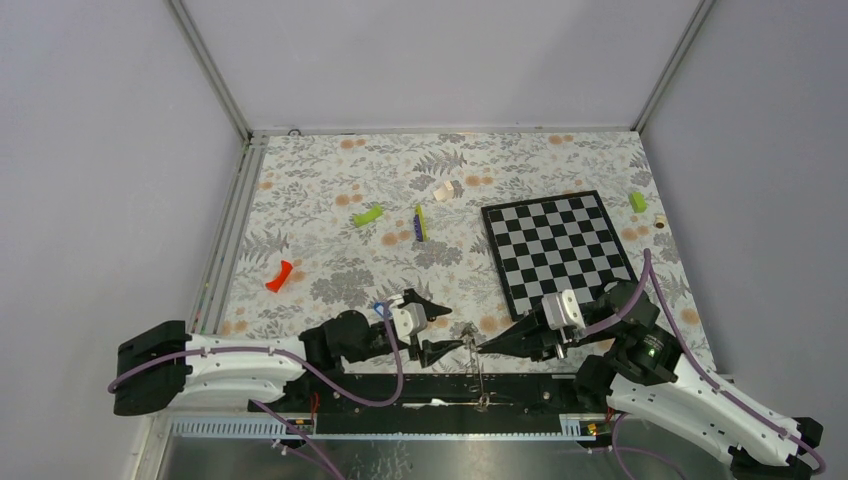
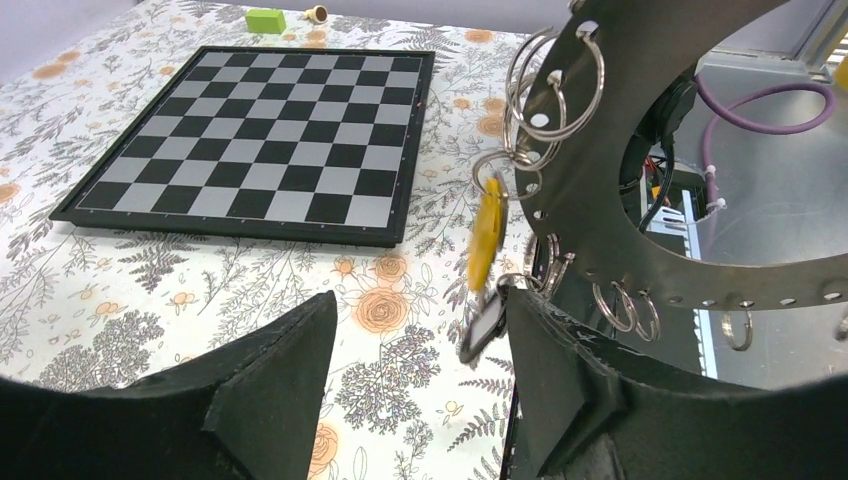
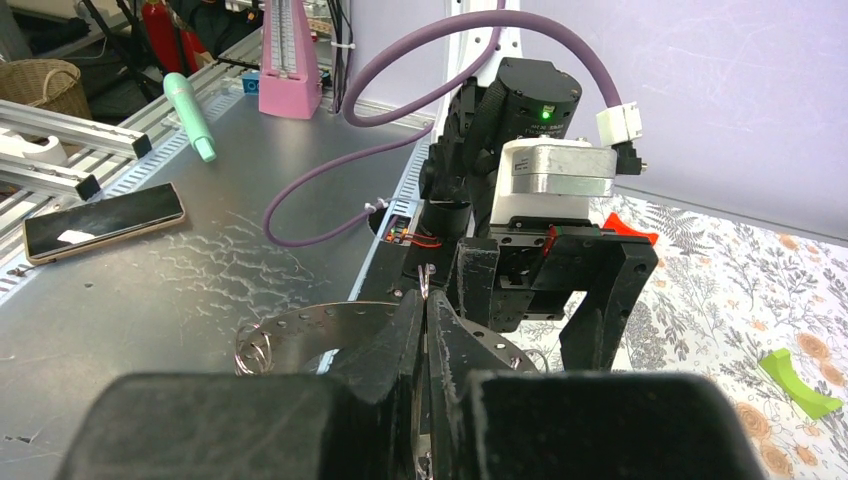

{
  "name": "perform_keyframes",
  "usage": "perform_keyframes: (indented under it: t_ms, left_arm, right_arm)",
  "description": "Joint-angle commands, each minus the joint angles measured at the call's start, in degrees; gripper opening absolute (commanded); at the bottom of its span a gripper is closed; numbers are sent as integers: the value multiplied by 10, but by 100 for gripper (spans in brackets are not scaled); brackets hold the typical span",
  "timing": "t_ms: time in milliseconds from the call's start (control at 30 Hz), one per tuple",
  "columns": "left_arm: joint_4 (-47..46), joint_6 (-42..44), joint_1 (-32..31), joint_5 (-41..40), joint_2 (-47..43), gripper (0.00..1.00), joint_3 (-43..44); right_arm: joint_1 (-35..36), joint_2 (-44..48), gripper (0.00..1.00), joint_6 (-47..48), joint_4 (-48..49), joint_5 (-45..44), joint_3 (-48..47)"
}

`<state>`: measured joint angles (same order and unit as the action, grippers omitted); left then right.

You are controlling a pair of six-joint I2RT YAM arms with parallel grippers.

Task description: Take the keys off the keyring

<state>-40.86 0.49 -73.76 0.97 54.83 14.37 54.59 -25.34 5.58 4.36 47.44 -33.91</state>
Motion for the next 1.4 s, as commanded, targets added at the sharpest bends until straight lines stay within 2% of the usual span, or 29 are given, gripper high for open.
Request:
perform_keyframes:
  t_ms: [0, 300, 367, 800, 967, 1167, 1367]
  left_arm:
    - [-54, 8, -3, 30, 8, 68, 32]
    - [-68, 4, -7, 48, 18, 68, 42]
    - [-68, 4, -8, 50, 18, 66, 46]
    - [-1, 7, -10, 70, 28, 17, 71]
    - [48, 15, -10, 41, 1, 0, 76]
    - [114, 68, -10, -31, -63, 0, 85]
    - [190, 192, -10, -75, -103, 0, 131]
  right_arm:
    - [-1, 2, 0, -11, 46, 12, -11]
    - [-1, -1, 0, -23, 57, 14, -7]
    - [-1, 0, 0, -25, 57, 14, -7]
    - [-1, 4, 0, -21, 56, 11, -4]
    - [-1, 17, 0, -23, 49, 4, 0]
    - [-1, 38, 3, -32, 36, -16, 9]
    - [-1, 48, 16, -52, 40, -42, 34]
